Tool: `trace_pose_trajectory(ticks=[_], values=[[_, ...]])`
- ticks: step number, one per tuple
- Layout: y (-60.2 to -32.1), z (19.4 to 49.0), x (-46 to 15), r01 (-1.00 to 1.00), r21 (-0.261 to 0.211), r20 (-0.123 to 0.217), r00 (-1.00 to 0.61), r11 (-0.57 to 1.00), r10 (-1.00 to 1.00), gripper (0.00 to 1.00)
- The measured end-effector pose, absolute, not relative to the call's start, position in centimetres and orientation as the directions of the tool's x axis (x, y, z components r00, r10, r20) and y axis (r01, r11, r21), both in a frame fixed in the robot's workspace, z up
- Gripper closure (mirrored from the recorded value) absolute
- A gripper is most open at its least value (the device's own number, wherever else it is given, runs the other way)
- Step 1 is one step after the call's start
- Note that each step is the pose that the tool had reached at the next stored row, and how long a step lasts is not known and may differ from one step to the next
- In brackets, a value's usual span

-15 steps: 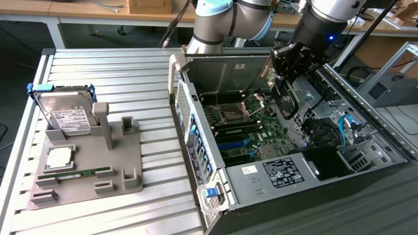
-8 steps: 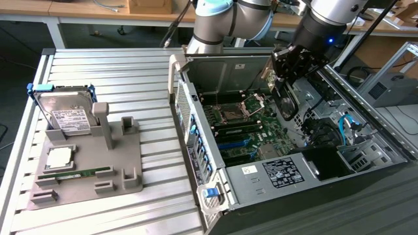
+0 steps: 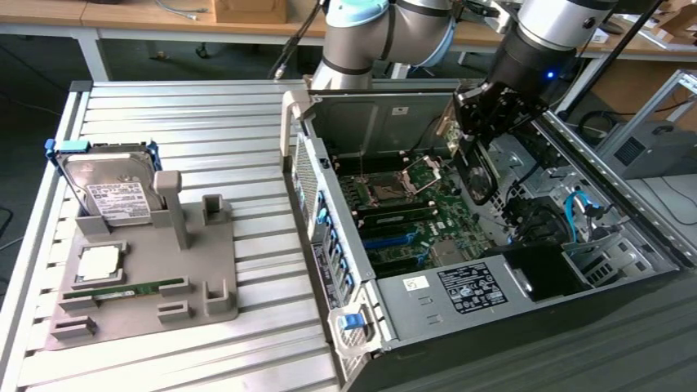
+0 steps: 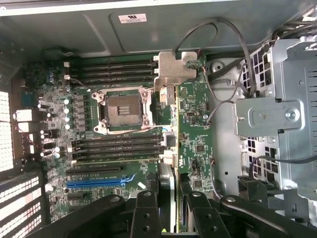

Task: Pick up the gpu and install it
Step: 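Pick up the gpu and move the gpu toward the slot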

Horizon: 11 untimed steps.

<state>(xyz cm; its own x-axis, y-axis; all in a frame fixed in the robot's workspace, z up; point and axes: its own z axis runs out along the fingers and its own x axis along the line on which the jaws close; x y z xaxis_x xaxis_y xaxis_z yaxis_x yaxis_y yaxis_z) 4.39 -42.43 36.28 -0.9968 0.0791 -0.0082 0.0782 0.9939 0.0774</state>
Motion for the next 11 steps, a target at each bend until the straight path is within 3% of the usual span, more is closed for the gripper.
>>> trace_pose_trajectory(ticks=[11], values=[[-42.43, 35.99, 4.42, 0.078, 0.077, -0.008, -0.997, 0.994, 0.079, 0.73]])
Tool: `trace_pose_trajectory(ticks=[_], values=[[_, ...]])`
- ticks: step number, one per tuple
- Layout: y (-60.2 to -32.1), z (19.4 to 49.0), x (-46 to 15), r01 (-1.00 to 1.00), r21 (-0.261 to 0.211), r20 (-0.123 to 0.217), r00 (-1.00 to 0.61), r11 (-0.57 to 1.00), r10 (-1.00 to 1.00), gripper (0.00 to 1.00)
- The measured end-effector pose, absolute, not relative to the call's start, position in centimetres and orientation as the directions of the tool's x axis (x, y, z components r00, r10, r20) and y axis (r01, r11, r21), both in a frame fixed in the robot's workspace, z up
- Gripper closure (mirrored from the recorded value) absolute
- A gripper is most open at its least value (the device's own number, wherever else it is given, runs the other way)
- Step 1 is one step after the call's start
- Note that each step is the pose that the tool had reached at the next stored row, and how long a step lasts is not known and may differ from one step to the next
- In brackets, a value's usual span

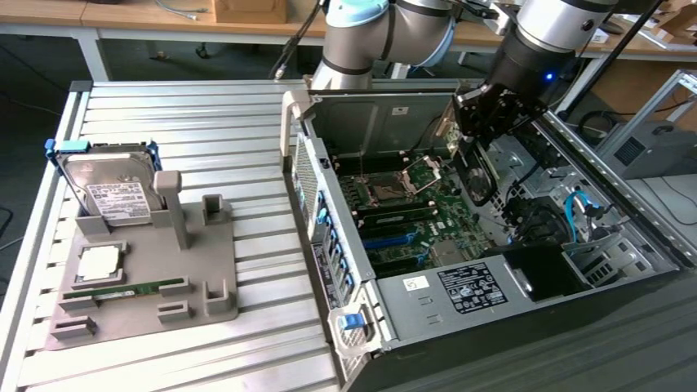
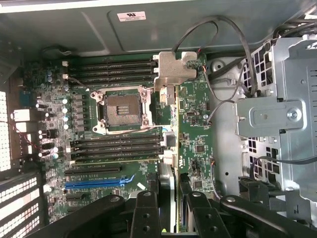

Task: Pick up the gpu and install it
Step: 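Pick up the gpu and move the gpu toward the slot, then insert the gpu into the slot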

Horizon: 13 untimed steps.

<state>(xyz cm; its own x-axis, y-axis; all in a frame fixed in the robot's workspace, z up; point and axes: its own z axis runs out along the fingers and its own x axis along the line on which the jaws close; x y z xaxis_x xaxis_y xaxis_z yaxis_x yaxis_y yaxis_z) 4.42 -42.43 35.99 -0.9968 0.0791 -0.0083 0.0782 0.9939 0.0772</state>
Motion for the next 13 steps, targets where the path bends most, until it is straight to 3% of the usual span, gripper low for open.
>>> trace_pose_trajectory(ticks=[13], values=[[-42.43, 36.00, 4.42, 0.061, 0.077, -0.008, -0.998, 0.995, 0.061, 0.73]])
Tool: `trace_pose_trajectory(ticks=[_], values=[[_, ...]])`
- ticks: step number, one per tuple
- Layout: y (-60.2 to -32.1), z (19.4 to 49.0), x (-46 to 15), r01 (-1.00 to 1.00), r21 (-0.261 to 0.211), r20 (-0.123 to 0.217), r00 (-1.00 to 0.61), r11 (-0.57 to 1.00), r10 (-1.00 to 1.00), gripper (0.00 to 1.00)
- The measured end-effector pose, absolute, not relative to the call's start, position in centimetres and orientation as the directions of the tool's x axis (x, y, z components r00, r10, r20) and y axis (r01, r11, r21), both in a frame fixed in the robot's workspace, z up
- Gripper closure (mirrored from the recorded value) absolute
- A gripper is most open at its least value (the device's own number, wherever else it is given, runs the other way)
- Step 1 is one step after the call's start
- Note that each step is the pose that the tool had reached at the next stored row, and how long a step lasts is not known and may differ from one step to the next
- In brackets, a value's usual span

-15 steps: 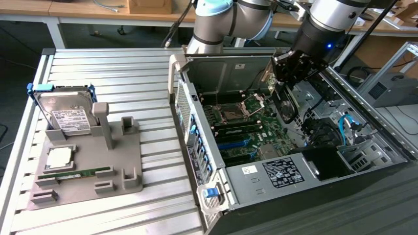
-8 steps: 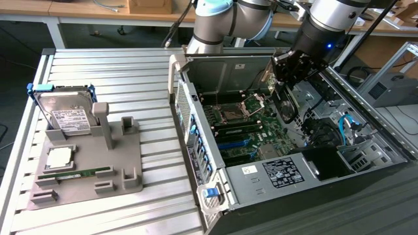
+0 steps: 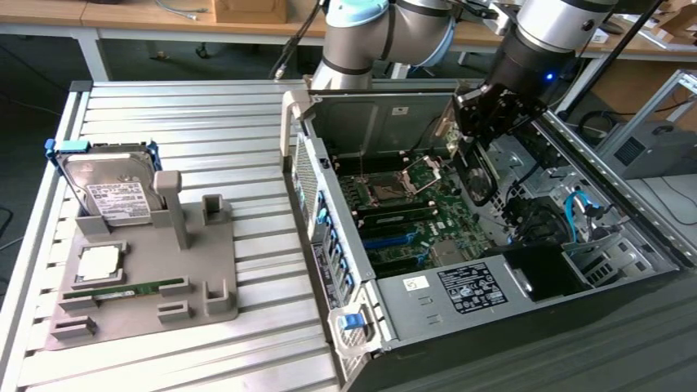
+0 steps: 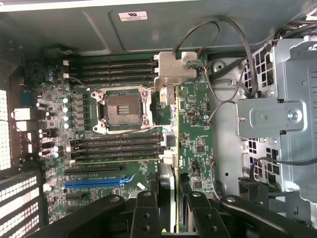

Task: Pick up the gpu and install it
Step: 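Insert the gpu into the slot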

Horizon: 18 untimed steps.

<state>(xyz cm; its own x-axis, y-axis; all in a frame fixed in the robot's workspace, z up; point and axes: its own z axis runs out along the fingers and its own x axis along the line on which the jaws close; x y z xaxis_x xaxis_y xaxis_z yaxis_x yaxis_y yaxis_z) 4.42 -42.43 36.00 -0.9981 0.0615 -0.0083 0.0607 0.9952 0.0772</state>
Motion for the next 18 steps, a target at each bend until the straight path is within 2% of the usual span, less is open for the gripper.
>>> trace_pose_trajectory(ticks=[18], values=[[-42.43, 36.00, 4.43, -0.082, 0.077, -0.008, -0.997, 0.994, -0.082, 0.73]])
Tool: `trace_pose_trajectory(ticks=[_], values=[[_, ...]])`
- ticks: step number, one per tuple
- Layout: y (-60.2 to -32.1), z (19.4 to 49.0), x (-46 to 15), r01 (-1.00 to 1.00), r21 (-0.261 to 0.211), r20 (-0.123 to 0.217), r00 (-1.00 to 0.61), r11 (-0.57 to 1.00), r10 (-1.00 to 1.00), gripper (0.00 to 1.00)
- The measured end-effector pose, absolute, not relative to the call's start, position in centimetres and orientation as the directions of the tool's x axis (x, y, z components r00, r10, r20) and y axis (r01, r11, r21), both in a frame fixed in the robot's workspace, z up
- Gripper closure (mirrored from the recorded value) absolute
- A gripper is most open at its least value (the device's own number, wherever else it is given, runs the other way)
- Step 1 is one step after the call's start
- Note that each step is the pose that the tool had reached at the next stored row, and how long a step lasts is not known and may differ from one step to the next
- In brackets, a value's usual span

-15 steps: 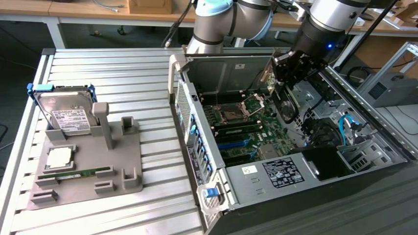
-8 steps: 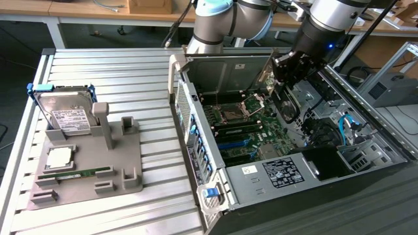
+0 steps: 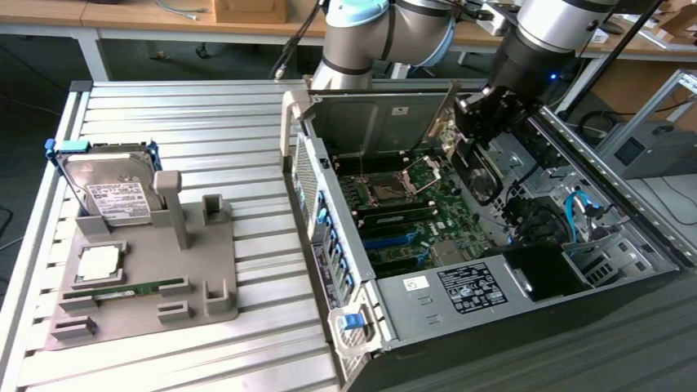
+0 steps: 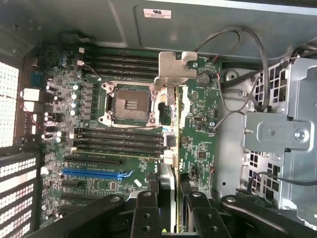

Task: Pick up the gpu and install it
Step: 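Insert the gpu into the slot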

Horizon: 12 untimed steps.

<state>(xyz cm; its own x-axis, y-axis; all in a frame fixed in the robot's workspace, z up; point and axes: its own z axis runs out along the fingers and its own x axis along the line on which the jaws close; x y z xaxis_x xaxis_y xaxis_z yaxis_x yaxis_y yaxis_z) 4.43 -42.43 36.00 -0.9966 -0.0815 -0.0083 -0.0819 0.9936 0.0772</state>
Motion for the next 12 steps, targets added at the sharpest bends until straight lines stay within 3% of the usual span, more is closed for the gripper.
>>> trace_pose_trajectory(ticks=[12], values=[[-42.43, 36.00, 4.42, -0.152, 0.077, -0.008, -0.988, 0.985, -0.152, 0.73]])
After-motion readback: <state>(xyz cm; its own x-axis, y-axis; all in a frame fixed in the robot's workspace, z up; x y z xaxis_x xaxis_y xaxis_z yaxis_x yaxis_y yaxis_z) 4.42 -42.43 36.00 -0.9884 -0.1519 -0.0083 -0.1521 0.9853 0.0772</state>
